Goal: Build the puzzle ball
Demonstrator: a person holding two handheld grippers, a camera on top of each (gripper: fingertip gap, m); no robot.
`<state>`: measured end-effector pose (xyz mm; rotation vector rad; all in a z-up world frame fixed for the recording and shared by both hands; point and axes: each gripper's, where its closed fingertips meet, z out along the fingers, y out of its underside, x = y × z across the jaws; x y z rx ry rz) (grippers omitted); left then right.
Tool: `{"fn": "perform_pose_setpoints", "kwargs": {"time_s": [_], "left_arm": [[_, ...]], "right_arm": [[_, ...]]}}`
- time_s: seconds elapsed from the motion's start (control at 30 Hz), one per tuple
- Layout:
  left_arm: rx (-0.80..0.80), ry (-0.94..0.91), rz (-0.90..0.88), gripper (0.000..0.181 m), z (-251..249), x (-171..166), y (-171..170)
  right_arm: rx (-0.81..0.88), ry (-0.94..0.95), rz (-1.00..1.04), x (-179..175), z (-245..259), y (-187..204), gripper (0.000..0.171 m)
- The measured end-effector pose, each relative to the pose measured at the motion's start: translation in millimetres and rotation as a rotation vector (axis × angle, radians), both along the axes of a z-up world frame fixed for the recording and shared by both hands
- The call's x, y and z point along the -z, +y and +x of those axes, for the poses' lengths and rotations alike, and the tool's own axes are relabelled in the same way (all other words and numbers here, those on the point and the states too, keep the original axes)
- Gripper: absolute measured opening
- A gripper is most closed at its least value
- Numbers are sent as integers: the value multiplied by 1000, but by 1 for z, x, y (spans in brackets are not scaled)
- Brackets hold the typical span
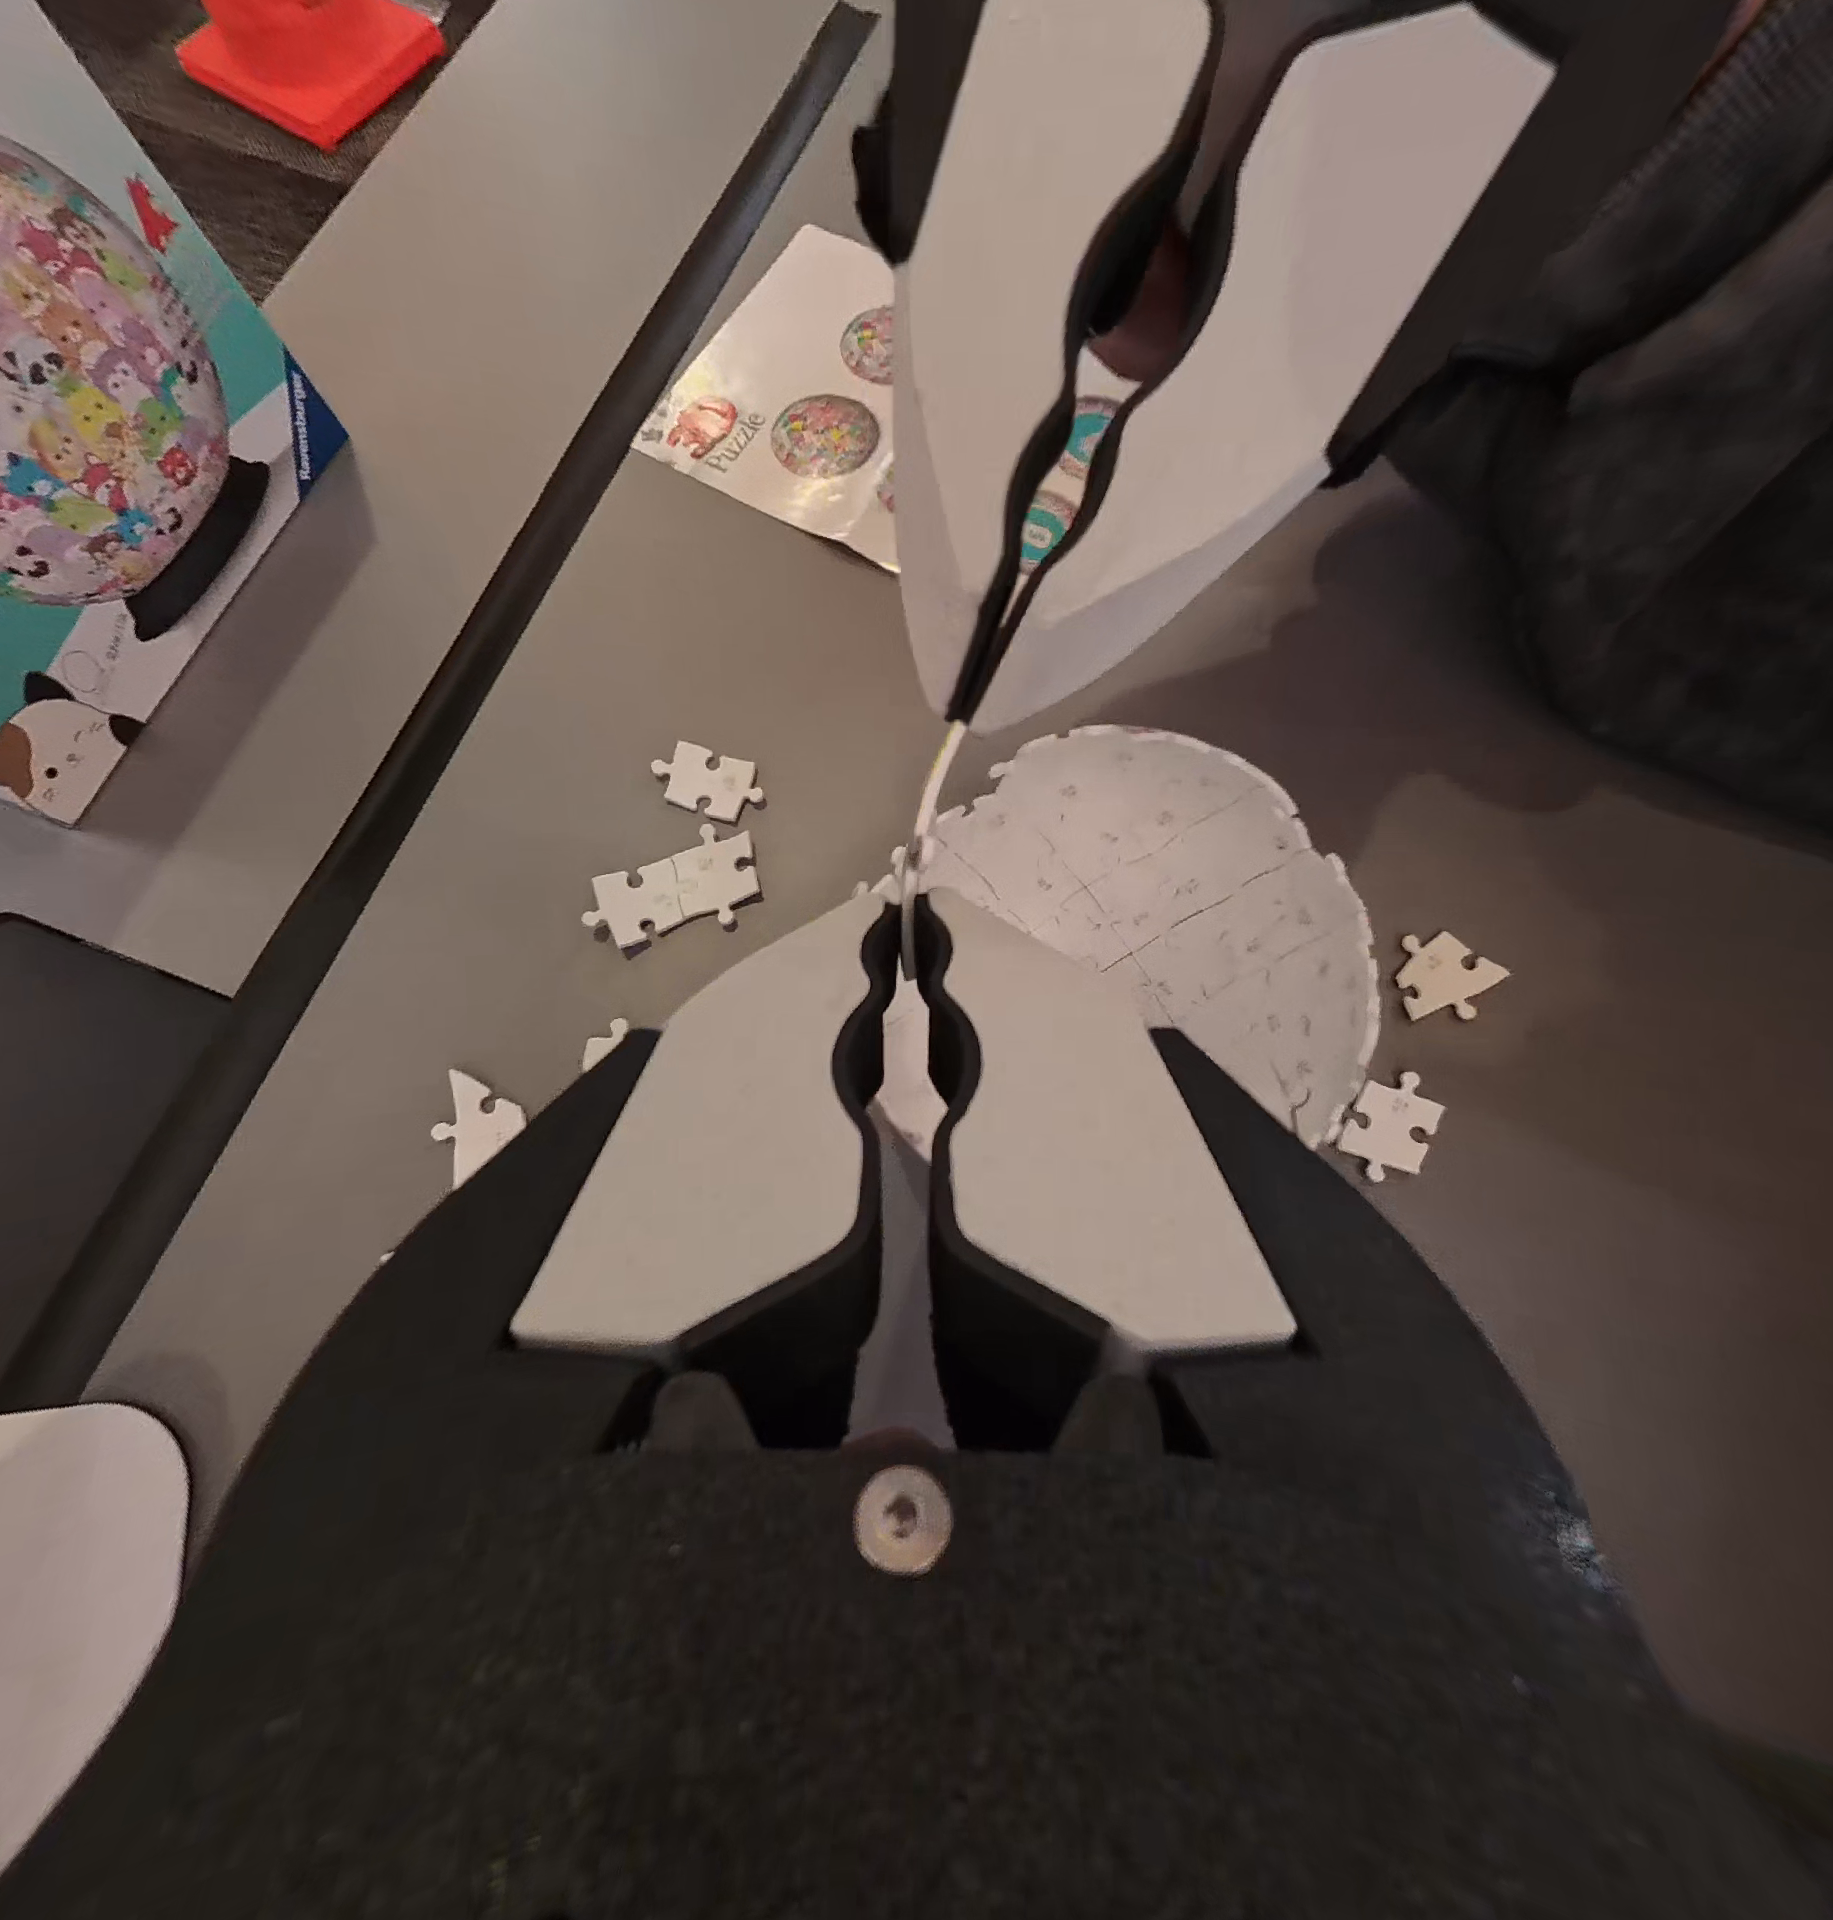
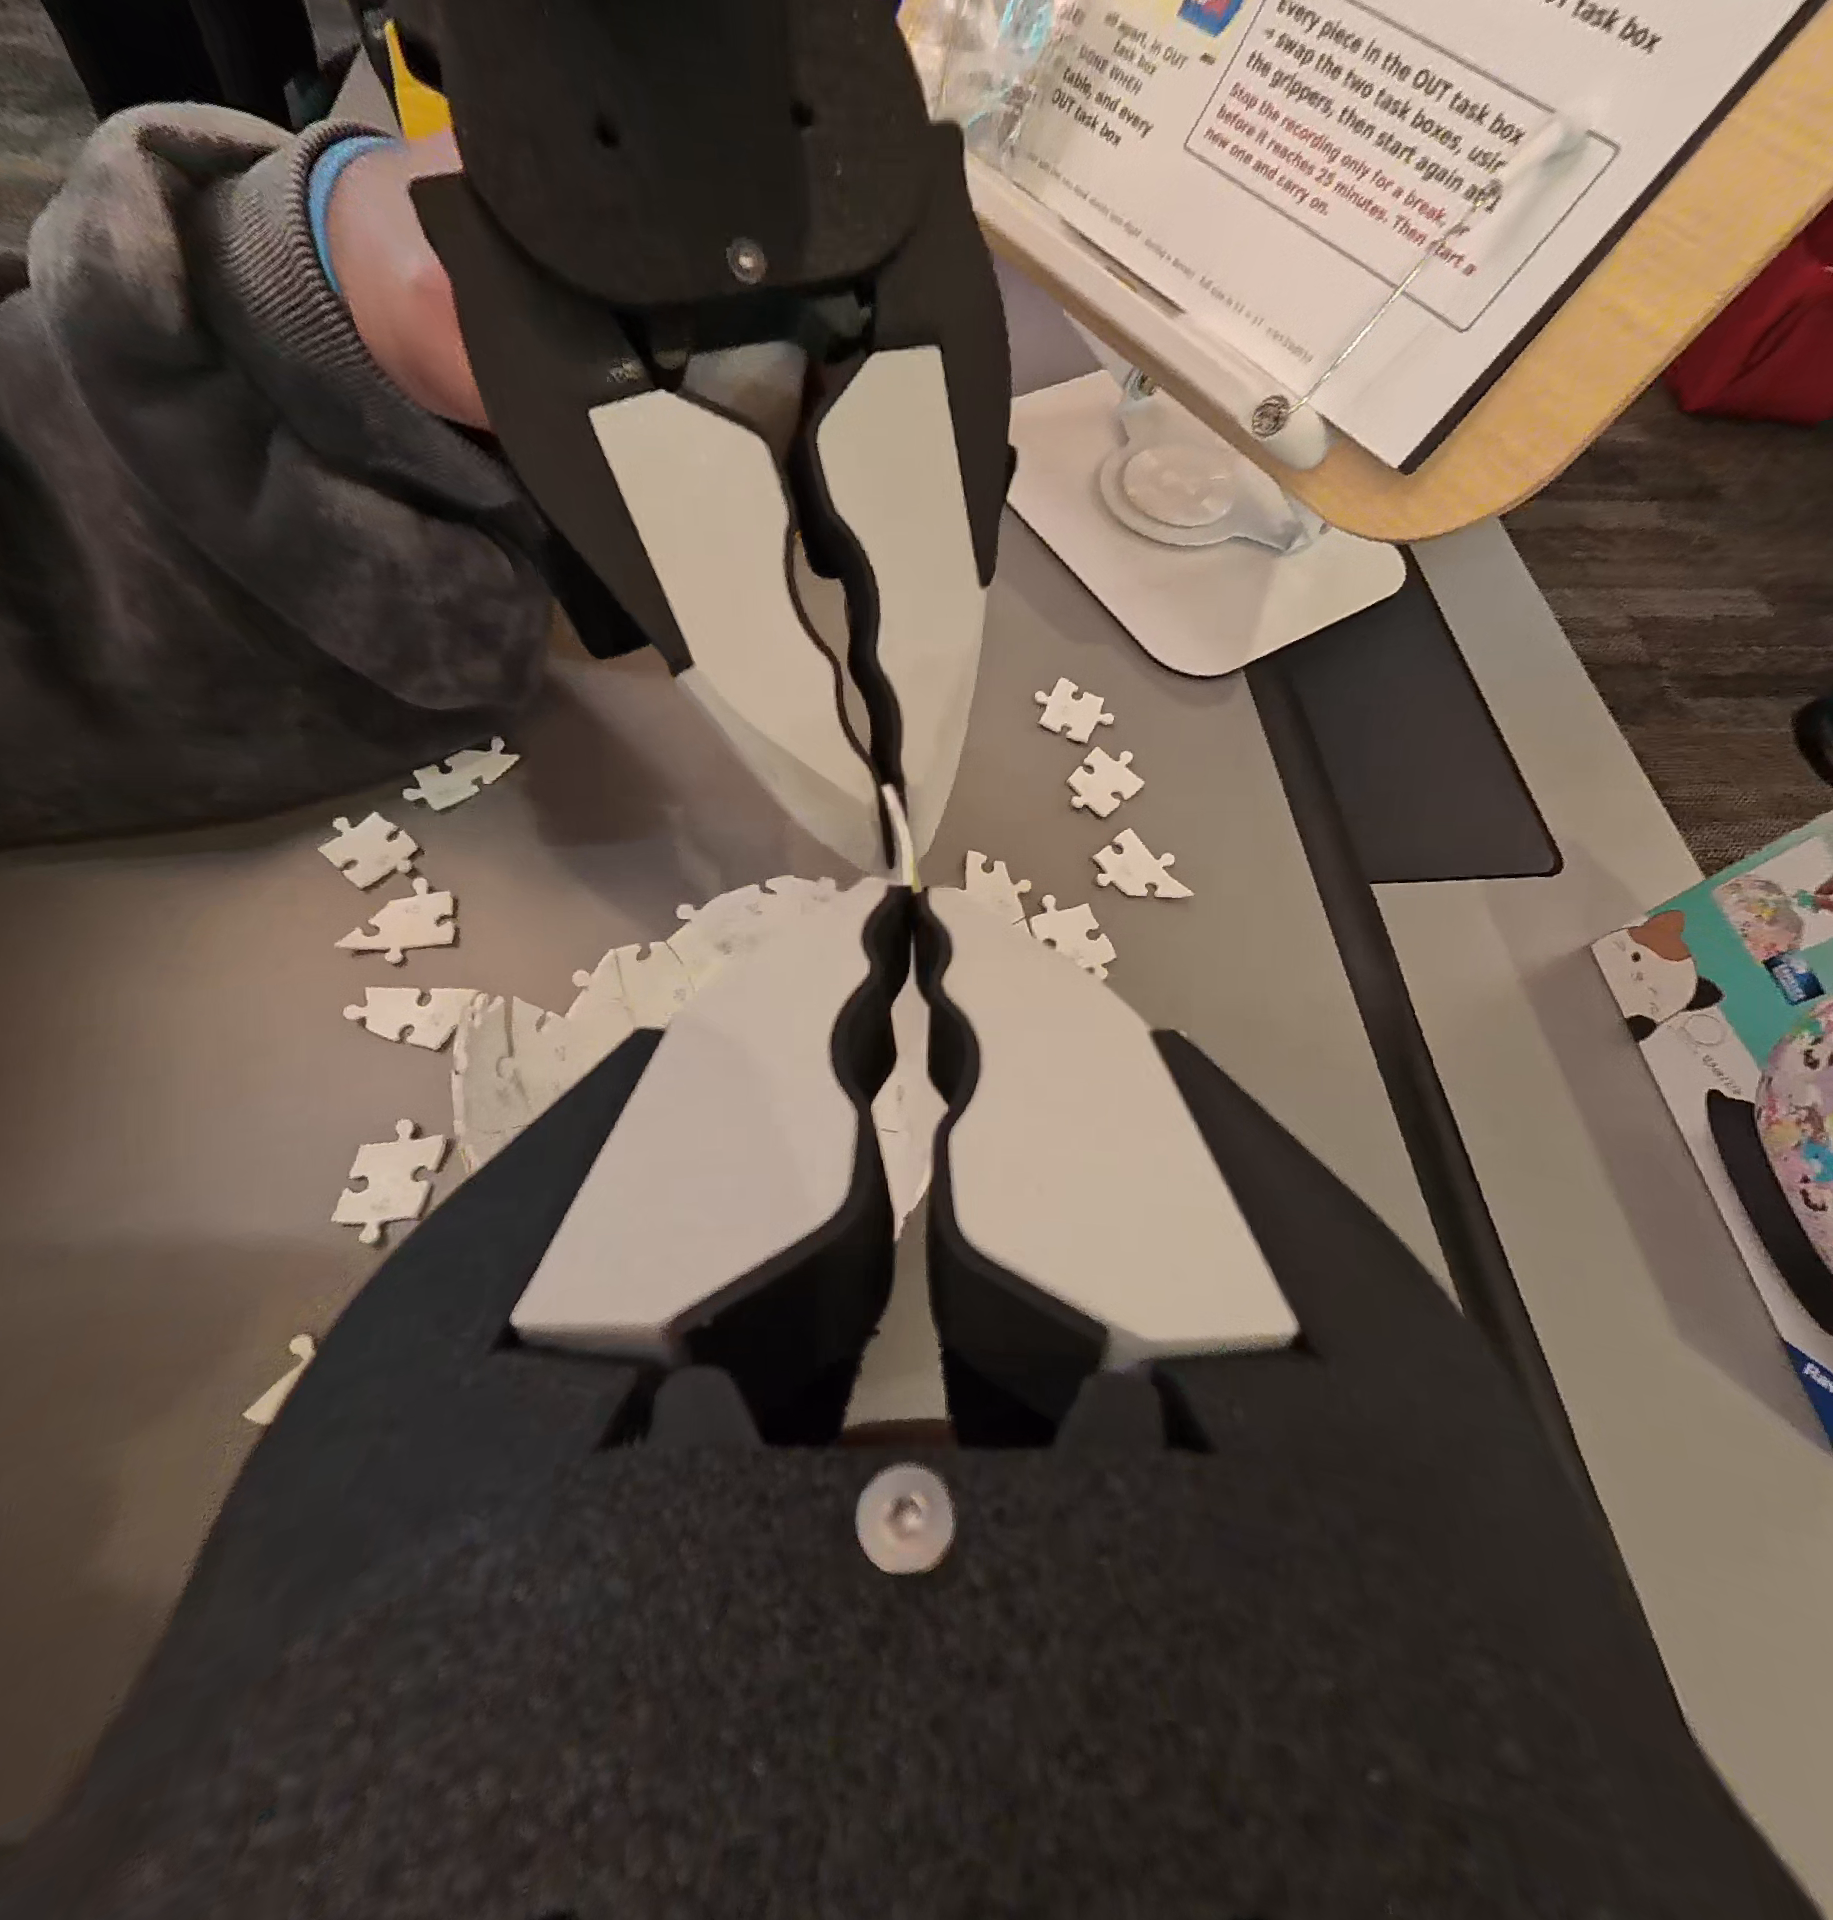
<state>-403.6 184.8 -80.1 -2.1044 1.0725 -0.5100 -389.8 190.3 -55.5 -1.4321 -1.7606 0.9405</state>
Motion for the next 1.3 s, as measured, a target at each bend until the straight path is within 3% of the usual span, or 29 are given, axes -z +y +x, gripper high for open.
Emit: {"fn": "perform_pose_setpoints", "kwargs": {"time_s": [0.3,0.5,0.9,1.1,1.2,1.3], "left_arm": [[17,-78,-26,2,3,-4,-1],[28,8,-23,2,3,5,-4],[37,-63,2,2,10,-6,-4],[44,-65,15,13,9,-2,-2],[56,-126,-6,2,14,-7,-3],[51,-109,-44,1,11,-1,-3]], "right_arm": [[-24,-61,-73,10,5,-2,0],[-33,-32,-42,7,-2,-7,9],[-32,-97,-54,19,3,-5,2],[-46,1,-158,0,4,-4,2],[-34,-11,-128,5,4,-2,2],[-34,-45,-115,14,3,-2,2]]}}
